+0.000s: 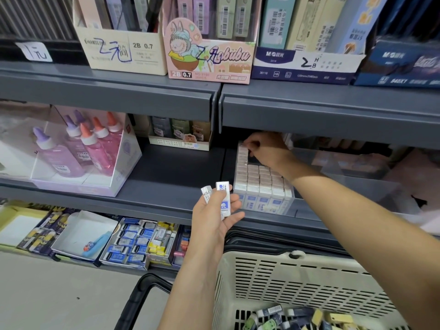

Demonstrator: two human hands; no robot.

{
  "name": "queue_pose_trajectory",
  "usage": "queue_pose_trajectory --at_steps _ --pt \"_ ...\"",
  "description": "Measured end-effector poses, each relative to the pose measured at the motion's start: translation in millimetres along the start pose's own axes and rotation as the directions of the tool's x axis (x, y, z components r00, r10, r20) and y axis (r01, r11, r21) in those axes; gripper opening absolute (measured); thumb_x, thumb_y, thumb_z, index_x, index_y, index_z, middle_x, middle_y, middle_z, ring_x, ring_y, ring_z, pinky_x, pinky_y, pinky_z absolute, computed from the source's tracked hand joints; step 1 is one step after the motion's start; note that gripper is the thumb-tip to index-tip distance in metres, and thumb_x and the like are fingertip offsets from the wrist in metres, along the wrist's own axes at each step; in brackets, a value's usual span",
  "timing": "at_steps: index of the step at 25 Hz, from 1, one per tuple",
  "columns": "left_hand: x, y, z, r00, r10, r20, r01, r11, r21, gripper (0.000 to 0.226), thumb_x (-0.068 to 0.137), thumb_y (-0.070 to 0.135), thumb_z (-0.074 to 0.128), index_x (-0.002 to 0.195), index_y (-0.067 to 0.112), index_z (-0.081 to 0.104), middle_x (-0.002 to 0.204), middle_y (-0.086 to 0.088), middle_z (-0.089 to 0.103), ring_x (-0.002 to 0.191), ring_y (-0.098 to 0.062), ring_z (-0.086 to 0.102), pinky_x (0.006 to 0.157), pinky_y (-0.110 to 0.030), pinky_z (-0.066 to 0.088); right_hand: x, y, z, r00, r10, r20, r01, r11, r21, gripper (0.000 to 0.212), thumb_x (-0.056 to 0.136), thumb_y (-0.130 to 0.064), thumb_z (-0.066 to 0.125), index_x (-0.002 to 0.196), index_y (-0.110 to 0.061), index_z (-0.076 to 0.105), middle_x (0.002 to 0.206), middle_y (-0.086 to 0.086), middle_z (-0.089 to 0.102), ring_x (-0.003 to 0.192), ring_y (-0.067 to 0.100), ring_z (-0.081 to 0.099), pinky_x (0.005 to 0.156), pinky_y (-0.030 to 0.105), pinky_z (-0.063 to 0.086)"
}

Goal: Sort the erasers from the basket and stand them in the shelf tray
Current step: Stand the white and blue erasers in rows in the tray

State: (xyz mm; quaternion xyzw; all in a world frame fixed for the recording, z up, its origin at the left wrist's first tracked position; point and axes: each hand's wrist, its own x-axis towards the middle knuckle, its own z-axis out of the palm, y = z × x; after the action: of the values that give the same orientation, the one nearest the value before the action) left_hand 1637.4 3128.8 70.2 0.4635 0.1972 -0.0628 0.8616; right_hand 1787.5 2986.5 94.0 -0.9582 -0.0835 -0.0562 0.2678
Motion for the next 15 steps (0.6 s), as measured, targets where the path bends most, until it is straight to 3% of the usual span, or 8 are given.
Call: queue_pose_trajectory --at_steps 4,7,9,11,15 --pt "-2 1 2 1.0 0.011 0.026 -0.01 1.0 -0.017 0.022 0.091 0.013 0.053 0.106 0.003 0.065 0.077 -0.007 0.072 0.066 -0.011 0.068 0.053 -0.023 0.054 -7 2 -3 0.998 -0.059 0.033 0.063 0.99 -0.124 0.032 0.096 -0.013 0.042 0.123 -0.017 0.059 0.122 0.008 0.061 0.105 0.024 0.058 0.093 0.029 0.045" --pt "-5 1 3 0.997 0.026 0.068 -0.024 0.999 -0.032 0.023 0.091 0.01 0.049 0.105 0.0 0.064 0.082 -0.011 0.073 0.068 -0.013 0.068 0.053 -0.022 0.053 -24 -4 -15 0.993 -0.117 0.022 0.119 0.989 -0.093 0.035 0.096 -0.019 0.044 0.129 -0.021 0.053 0.116 0.006 0.063 0.099 0.021 0.06 0.089 0.029 0.047" --pt "-7 1 4 0.995 0.021 0.101 -0.018 0.999 -0.031 0.022 0.092 0.01 0.048 0.103 -0.001 0.064 0.084 -0.012 0.073 0.068 -0.013 0.068 0.054 -0.023 0.054 -42 -17 -21 0.994 -0.113 0.015 0.112 0.993 0.044 0.027 0.095 -0.028 0.048 0.117 -0.023 0.061 0.107 -0.004 0.065 0.094 0.012 0.06 0.084 0.025 0.045" --pt "-9 1 6 0.993 0.008 0.121 -0.004 0.999 -0.037 0.022 0.092 0.01 0.047 0.1 0.0 0.065 0.085 -0.013 0.073 0.068 -0.014 0.068 0.054 -0.024 0.054 -62 -31 -27 0.989 -0.104 0.106 0.086 0.982 0.166 0.02 0.09 -0.037 0.054 0.101 -0.027 0.068 0.093 -0.012 0.066 0.087 0.007 0.06 0.079 0.025 0.046" --pt "-12 1 8 0.987 -0.026 0.156 0.033 0.999 -0.042 0.024 0.09 0.012 0.05 0.085 0.003 0.072 0.087 -0.017 0.073 0.069 -0.016 0.069 0.053 -0.025 0.055 -89 -43 -37 0.935 -0.219 0.278 0.146 0.954 0.26 0.007 0.084 -0.029 0.065 0.084 -0.023 0.069 0.076 -0.015 0.064 0.07 -0.002 0.058 0.07 0.019 0.048"
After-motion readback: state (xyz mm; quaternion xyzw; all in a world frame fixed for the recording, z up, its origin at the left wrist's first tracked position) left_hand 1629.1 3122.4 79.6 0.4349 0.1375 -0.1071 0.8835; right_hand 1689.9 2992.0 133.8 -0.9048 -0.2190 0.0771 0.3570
